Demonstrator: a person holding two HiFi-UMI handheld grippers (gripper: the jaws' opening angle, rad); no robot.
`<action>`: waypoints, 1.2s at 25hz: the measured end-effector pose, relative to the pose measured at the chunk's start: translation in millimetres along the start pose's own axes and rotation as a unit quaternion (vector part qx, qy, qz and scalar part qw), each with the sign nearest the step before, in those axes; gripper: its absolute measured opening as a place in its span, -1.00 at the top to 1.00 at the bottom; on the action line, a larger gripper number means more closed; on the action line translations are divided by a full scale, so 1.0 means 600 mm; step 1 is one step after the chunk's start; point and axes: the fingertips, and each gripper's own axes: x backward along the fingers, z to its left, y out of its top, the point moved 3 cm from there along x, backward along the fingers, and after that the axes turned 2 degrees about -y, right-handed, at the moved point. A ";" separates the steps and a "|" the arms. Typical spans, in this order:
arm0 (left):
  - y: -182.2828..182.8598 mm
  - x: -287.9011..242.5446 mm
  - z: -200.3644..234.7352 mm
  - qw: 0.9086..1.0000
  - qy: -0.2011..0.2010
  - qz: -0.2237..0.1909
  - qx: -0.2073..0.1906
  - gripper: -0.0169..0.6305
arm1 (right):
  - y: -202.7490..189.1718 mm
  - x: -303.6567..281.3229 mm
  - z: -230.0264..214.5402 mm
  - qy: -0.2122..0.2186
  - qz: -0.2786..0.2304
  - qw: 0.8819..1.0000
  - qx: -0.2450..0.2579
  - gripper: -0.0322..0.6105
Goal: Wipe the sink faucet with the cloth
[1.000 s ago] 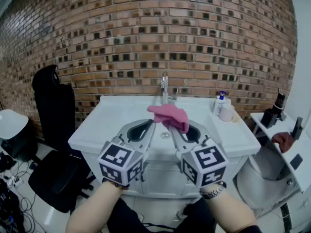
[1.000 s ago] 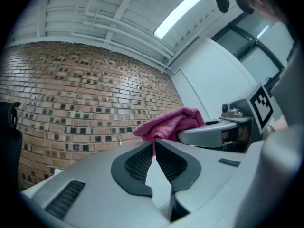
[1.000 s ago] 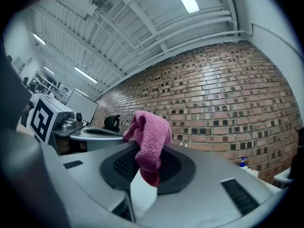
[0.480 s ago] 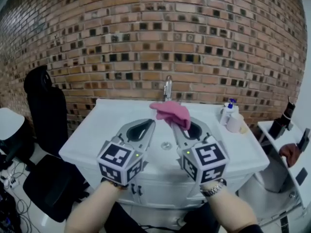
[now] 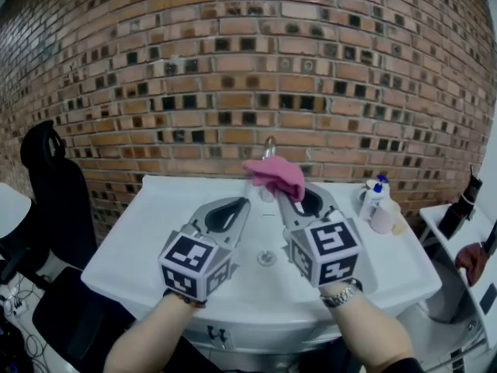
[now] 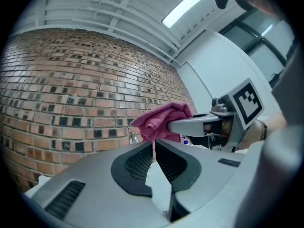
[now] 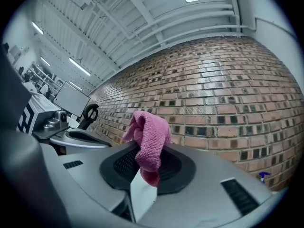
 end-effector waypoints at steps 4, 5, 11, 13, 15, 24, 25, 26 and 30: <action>-0.003 -0.041 0.031 1.000 -0.003 0.004 0.000 0.87 | -0.009 -0.055 -0.026 -0.001 0.006 1.000 0.005 0.66; -0.003 -0.051 0.039 1.000 -0.002 0.003 0.000 0.87 | -0.012 -0.068 -0.032 -0.001 0.008 1.000 0.006 0.66; -0.006 -0.107 0.076 1.000 -0.008 0.006 0.003 0.87 | -0.020 -0.136 -0.066 0.002 0.013 1.000 0.015 0.66; -0.012 -0.125 0.087 1.000 -0.008 0.006 0.006 0.87 | -0.026 -0.153 -0.072 0.007 0.016 1.000 0.018 0.66; -0.016 -0.142 0.094 1.000 -0.010 0.006 0.010 0.87 | -0.030 -0.166 -0.080 0.011 0.018 1.000 0.021 0.66; -0.046 -0.184 0.126 0.999 -0.001 0.008 0.035 0.87 | -0.027 -0.204 -0.097 0.027 0.007 0.998 0.049 0.66; -0.049 -0.186 0.128 0.999 0.000 0.009 0.036 0.87 | -0.026 -0.207 -0.098 0.027 0.006 0.998 0.049 0.66; -0.051 -0.188 0.129 0.999 0.001 0.010 0.037 0.87 | -0.025 -0.209 -0.100 0.025 0.007 0.999 0.047 0.66; -0.053 -0.194 0.134 0.999 0.001 0.011 0.038 0.87 | -0.021 -0.217 -0.109 0.019 0.008 0.999 0.042 0.66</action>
